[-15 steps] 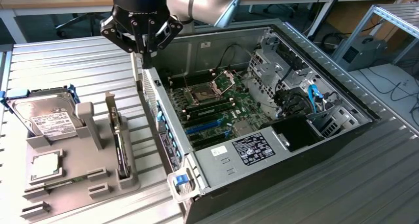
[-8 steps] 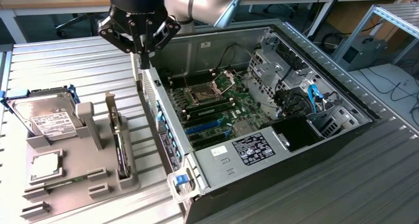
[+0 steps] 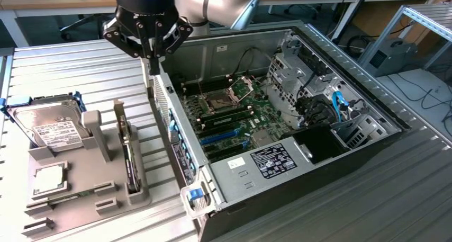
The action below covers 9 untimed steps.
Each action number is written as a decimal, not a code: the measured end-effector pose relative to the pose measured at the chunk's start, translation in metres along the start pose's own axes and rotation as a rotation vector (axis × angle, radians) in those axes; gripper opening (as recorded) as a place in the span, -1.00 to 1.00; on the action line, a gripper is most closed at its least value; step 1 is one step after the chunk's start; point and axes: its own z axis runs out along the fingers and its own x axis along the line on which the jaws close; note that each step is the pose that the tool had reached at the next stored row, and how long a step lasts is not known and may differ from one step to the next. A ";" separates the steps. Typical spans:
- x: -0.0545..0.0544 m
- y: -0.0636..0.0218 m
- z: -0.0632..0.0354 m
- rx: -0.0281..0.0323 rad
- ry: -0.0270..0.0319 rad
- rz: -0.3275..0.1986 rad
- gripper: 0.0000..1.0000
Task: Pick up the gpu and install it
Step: 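Reach for the gpu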
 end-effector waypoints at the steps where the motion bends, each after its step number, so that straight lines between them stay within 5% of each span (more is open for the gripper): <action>1: 0.000 -0.0001 0.0000 0.0001 0.0000 0.000 -0.79; 9: 0.004 -0.0003 -0.0001 0.0001 0.0000 0.000 -0.79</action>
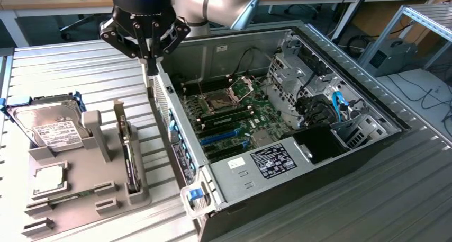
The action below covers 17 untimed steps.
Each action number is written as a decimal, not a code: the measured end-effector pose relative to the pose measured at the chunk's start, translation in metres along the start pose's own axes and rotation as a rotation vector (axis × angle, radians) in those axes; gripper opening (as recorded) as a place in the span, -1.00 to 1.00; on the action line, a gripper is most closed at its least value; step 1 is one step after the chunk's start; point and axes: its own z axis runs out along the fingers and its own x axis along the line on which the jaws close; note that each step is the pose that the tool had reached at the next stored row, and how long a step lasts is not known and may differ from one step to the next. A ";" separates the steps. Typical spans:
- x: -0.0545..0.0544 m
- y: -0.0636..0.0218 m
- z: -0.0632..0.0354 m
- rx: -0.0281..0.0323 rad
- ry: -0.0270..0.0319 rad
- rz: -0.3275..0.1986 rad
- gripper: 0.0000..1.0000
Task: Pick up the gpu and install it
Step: 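Reach for the gpu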
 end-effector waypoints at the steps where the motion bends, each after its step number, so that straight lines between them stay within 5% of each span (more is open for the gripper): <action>1: 0.000 0.0000 0.0000 0.0000 0.0000 0.000 -0.79; 17: 0.009 -0.0007 -0.0002 0.0000 0.0000 0.000 -0.79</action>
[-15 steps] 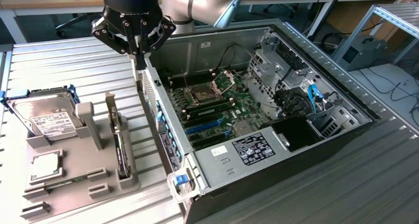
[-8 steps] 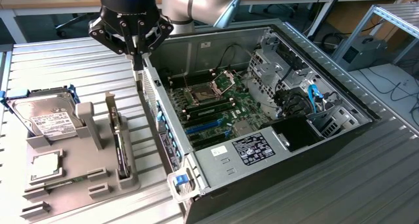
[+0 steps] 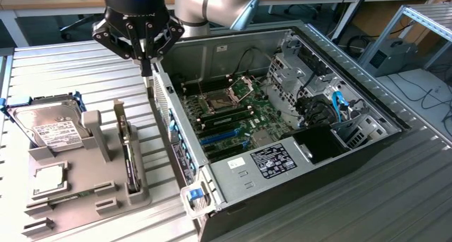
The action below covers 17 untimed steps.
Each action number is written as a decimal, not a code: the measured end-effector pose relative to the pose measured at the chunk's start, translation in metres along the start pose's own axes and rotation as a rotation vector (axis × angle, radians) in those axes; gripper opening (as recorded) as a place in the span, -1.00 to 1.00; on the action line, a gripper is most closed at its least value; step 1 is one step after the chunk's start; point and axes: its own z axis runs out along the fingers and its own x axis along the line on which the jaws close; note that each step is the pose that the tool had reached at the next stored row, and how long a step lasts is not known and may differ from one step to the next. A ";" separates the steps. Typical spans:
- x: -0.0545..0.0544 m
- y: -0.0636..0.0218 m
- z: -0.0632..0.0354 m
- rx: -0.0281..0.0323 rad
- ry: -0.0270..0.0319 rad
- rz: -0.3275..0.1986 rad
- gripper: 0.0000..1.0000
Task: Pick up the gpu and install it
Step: 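Reach for the gpu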
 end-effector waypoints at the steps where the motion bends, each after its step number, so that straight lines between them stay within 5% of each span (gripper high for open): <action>1: 0.001 0.0000 0.0000 0.0000 -0.0001 0.000 -0.79; 17: 0.009 -0.0007 -0.0001 0.0000 0.0000 0.000 -0.79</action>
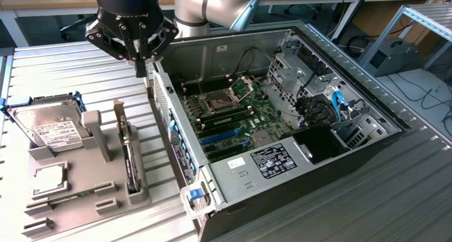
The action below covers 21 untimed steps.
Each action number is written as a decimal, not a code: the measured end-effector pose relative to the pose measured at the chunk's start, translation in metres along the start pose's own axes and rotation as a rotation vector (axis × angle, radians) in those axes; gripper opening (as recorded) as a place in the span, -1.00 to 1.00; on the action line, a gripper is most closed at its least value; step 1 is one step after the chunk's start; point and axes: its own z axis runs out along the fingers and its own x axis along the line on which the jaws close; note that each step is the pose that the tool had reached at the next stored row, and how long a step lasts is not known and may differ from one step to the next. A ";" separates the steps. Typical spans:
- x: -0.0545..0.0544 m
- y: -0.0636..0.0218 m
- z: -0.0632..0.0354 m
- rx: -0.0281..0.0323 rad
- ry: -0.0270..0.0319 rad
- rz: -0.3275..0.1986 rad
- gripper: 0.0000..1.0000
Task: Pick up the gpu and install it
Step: 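Reach for the gpu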
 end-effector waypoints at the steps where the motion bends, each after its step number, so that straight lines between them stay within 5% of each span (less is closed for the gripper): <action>1: 0.000 0.0000 0.0000 0.0001 0.0000 0.000 -0.79; 21: 0.018 -0.0013 -0.0003 0.0000 0.0000 0.000 -0.79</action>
